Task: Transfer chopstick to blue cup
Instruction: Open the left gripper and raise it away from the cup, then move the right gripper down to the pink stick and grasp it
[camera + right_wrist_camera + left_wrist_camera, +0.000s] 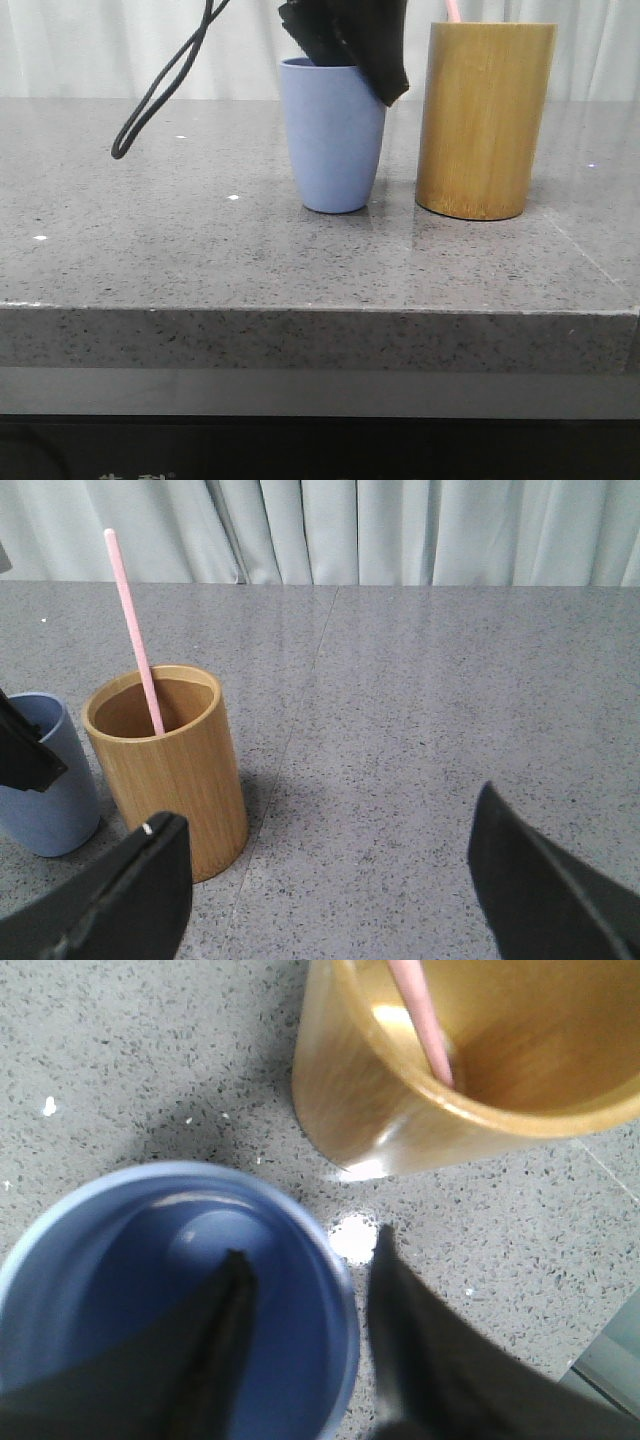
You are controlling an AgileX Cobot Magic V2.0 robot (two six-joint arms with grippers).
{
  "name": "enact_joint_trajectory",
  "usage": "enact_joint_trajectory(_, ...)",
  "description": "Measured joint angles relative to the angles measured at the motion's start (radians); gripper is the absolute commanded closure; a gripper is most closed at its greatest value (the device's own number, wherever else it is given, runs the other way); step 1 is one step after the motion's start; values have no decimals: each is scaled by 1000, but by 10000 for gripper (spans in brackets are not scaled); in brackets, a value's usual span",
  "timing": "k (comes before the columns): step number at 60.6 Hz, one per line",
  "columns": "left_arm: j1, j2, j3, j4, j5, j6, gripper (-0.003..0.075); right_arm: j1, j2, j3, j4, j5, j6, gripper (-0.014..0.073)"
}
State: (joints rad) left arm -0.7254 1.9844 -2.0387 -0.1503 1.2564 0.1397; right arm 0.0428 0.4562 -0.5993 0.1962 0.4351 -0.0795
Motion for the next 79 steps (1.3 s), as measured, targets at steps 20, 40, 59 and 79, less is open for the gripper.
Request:
enact_joint_trajectory(20,0,-46,-32,-27,0,0,309,0,0,0,0,0,0,15)
enact_joint_trajectory(40,4,-209,-41,137,4,0,472,0,0,0,0,0,0,15)
enact_joint_trajectory(59,179,-349,45,173,6,-37,739,0,0,0,0,0,0,15)
enact_joint_trajectory(79,465,-581,388,177,-2,-76,739,0,0,0,0,0,0,15)
